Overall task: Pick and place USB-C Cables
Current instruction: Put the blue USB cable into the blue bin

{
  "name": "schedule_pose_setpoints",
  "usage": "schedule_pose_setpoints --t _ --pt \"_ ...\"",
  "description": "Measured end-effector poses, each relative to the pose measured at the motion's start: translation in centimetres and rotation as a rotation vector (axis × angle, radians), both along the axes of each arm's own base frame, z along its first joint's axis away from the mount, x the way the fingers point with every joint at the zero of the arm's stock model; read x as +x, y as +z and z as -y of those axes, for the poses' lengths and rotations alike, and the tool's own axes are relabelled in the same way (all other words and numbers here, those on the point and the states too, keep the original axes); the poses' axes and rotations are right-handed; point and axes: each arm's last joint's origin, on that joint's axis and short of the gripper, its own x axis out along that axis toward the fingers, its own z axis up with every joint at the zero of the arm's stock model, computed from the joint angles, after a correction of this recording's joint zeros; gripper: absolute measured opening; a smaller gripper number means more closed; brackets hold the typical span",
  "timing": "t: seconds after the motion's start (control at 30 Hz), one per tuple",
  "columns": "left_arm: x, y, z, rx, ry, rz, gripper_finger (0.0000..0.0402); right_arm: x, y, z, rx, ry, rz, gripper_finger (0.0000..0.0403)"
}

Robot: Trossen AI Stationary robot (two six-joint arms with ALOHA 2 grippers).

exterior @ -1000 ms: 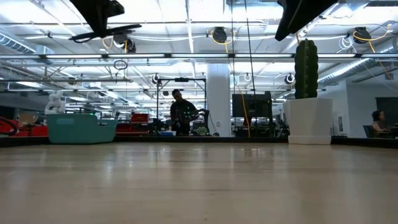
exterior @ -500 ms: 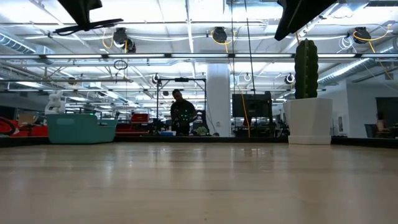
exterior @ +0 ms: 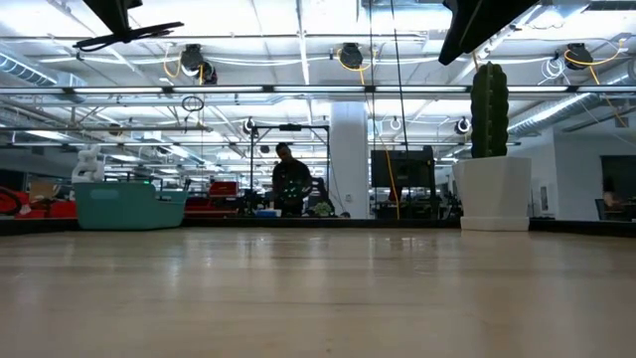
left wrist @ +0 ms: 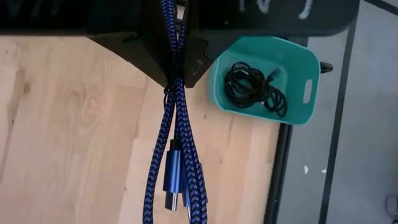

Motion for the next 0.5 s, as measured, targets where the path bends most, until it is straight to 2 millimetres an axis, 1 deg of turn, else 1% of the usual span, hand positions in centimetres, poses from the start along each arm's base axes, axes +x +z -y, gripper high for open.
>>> schedule_pose_setpoints --t 0.1,0.2,0.37,0.5 --pt "-0.2 0.0 -0.3 0.006 0.028 0.003 0.003 0.0 0.0 0.0 0.0 0.0 0.0 0.0238" --pt "-0.2 0.1 -0.8 0.045 0.101 0.002 0.003 0.0 0.0 0.0 0.0 0.0 0.0 0.0238" --pt "0.3 0.2 -2.1 0.111 0.248 0.041 0.0031 0.0 0.0 0.0 0.0 0.0 0.001 0.0238" --pt "0.7 0.1 -3.5 0.126 0.331 0.057 0.0031 0.0 0.0 0.0 -0.001 0.0 0.001 0.0238"
